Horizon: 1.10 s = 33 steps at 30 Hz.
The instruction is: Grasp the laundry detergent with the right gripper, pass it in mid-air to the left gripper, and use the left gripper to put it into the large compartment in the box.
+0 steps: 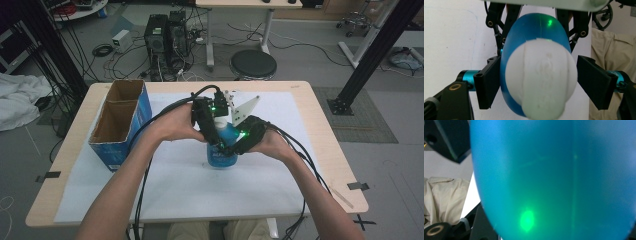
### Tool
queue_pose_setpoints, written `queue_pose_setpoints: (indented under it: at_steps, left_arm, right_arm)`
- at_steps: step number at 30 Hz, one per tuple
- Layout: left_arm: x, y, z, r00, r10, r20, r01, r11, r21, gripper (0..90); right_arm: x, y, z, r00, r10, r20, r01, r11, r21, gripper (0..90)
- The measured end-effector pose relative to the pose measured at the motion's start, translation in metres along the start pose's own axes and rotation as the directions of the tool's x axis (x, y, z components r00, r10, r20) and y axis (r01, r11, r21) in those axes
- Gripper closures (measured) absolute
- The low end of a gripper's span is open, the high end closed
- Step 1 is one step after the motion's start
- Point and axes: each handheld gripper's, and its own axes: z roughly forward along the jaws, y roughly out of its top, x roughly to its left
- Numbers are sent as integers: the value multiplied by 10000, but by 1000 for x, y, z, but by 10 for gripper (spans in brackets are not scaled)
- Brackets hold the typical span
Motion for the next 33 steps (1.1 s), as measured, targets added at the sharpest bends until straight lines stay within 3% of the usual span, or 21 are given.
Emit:
queue_pose_setpoints:
  at_steps: [13,20,25,33]
  left_arm:
    - [-1,1,5,9999,120,-51,-119,9997,209,264]
    - [1,-1,7,10000,92,23,-92,9998,190,297]
    - [2,-3,6,9999,-141,-70,141,9998,125,316]
    - [2,-4,6,10000,-43,-38,44,9999,152,326]
  right_arm:
    - [1,0,2,10000,27,7,-27,9999,103,455]
    - [1,0,3,10000,86,25,-86,9999,147,455]
    - [1,-1,6,10000,89,-11,-89,9998,183,455]
    - [1,-1,9,10000,52,-75,-50,9999,140,455]
